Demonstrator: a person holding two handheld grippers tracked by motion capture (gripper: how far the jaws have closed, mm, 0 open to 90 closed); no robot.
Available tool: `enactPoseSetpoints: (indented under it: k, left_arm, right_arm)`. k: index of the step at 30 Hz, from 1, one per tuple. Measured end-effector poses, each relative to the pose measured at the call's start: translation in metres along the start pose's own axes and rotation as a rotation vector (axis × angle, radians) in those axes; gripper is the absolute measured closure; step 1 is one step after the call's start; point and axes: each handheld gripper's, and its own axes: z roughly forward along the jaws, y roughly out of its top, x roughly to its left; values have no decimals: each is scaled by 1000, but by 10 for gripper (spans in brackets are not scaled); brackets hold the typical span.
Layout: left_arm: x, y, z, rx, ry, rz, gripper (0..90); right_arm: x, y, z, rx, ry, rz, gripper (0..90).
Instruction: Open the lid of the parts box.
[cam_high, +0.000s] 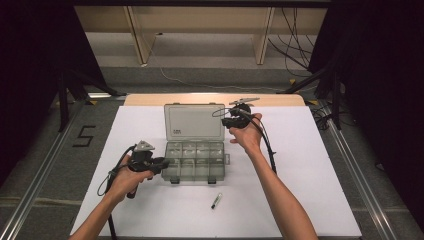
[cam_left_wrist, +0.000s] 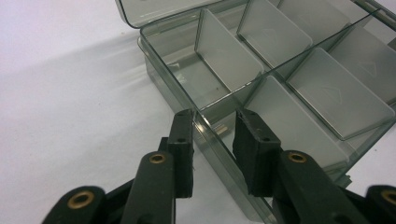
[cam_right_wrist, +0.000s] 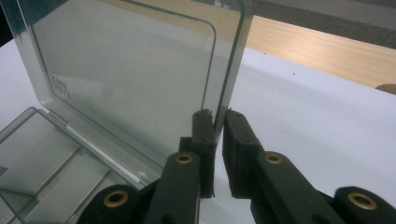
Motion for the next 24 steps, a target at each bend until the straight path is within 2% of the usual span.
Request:
enactPoseSetpoints:
  k: [2,3,4,6,7,8,12,13,15,18,23,24]
  left_arm:
    - [1,0,-1,4,22,3,679]
    - [0,0,0,0,-7,-1,679]
    - [0,0,0,1,-3,0,679]
    - [0,0,0,0,-6,-1,679]
    - [0,0,-1,5,22,2,679]
    - [1,0,-1,4,31,4,679]
    - [1,0,-1,7,32,5,676]
    - [1,0,-1,6,33,5,676]
    - [1,0,-1,7,32,6,676]
    - [1,0,-1,7,31,6,675]
    - [1,0,-2,11,31,6,674]
    - [2,0,-1,2,31,4,674]
  right_arm:
    - [0,1,0,14,-11,-4,837]
    - [1,1,1,22,-26,6,837]
    - [0,2,2,14,-8,2,836]
    - [0,2,3,17,-17,9,836]
    - [0,3,4,22,-16,9,835]
    - [0,3,4,25,-18,13,834]
    - [1,4,5,39,-39,34,834]
    - [0,4,6,35,-29,24,832]
    - [1,5,6,38,-36,6,831]
    - [2,6,7,41,-45,28,830]
    - [2,7,9,52,-52,30,828]
    - [2,7,8,57,-50,18,829]
